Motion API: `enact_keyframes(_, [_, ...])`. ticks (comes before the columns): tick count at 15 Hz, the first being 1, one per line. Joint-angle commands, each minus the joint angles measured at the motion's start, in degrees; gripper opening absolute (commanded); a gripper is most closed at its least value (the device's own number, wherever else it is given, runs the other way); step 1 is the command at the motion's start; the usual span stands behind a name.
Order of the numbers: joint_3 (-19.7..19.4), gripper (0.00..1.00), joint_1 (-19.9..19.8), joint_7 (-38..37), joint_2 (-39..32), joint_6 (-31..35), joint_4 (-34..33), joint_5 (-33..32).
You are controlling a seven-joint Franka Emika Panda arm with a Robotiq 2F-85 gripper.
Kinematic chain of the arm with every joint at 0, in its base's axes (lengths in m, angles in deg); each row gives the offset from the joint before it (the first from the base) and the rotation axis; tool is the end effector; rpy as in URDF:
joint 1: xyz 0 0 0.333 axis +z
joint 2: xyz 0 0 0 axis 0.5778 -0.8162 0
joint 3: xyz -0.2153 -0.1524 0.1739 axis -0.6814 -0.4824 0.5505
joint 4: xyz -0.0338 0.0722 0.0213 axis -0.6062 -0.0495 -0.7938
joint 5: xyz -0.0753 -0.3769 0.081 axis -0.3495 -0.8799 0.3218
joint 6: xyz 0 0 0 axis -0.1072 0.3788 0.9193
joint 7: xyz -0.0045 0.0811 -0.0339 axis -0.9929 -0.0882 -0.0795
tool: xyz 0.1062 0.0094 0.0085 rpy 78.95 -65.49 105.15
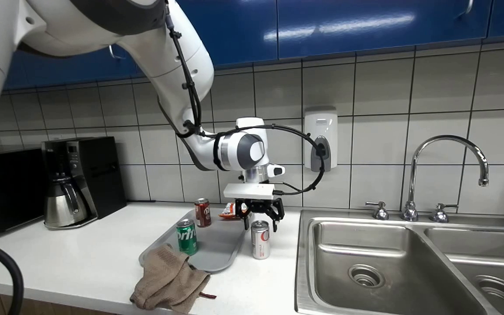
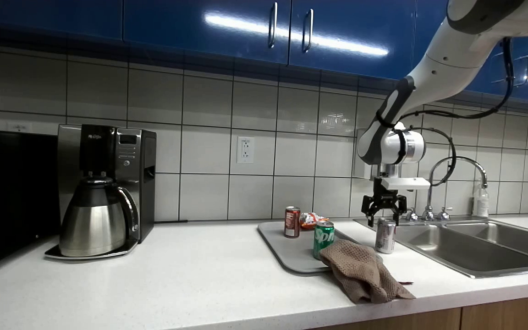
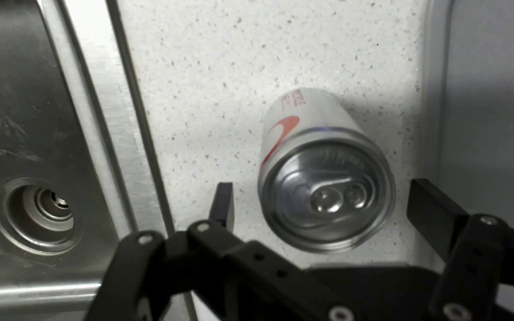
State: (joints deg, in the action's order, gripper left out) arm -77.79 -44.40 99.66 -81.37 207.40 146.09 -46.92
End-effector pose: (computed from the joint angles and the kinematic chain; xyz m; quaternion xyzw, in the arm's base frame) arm 0.5988 -0.1574 0.2542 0.9990 -0.0288 0.0213 0.0269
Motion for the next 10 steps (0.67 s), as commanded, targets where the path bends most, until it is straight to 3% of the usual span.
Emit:
enact_keyframes(1, [0.7,1.0,-0.3,-0.3,3.1,-1.2,-0.1,0.3])
enact_keyframes(10, [3.2,1.0,1.6,0.5,3.3,-1.3,-3.3,0.7])
